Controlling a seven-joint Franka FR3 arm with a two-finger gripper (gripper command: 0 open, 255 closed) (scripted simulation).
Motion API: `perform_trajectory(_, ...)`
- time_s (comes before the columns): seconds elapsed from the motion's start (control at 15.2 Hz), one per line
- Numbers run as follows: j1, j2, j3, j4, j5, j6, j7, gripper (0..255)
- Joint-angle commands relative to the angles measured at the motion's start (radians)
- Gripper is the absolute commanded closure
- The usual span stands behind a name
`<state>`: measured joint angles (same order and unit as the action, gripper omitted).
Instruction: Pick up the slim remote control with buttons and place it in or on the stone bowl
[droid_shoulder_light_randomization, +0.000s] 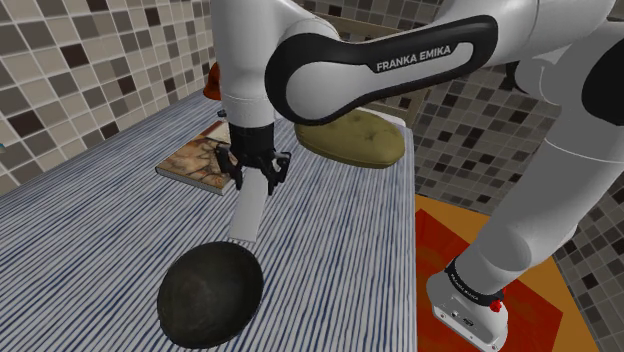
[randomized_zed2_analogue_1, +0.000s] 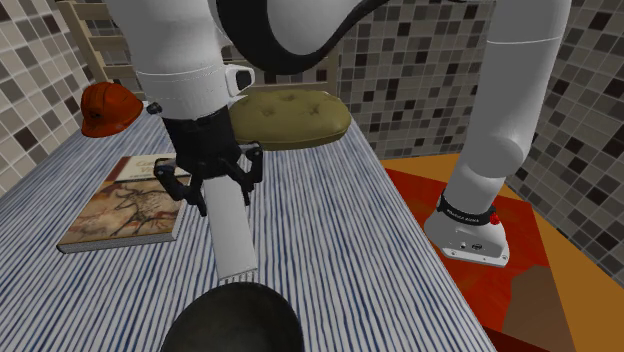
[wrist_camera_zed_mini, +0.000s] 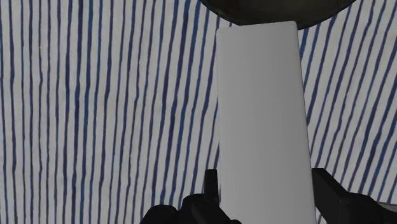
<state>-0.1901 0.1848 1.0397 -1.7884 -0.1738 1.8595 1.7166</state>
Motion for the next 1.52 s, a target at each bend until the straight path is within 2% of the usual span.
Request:
perform_trajectory(0.0,-0.003,-0.009,0.003,0.022,0.009,-0.026,-0.006,255)
perform_trajectory(0.07,-0.003,-0.01,0.003,0.028,0.011,-0.033,-0.007,255)
perform_trajectory(0.33,0.103,0.061,0.017,0.085,-0.051,-0.059,0.118,255)
perform_trajectory(0.66,0.272,0.168,0.006,0.188,-0.137,-0.107,0.268,255)
perform_trajectory(0.92,0.426,0.261,-0.021,0.299,-0.205,-0.156,0.373,255)
perform_trajectory(0.99,0.446,0.272,-0.025,0.314,-0.213,-0.163,0.384,255)
perform_trajectory(1.45,0.431,0.282,-0.033,0.227,-0.226,-0.074,0.397,255)
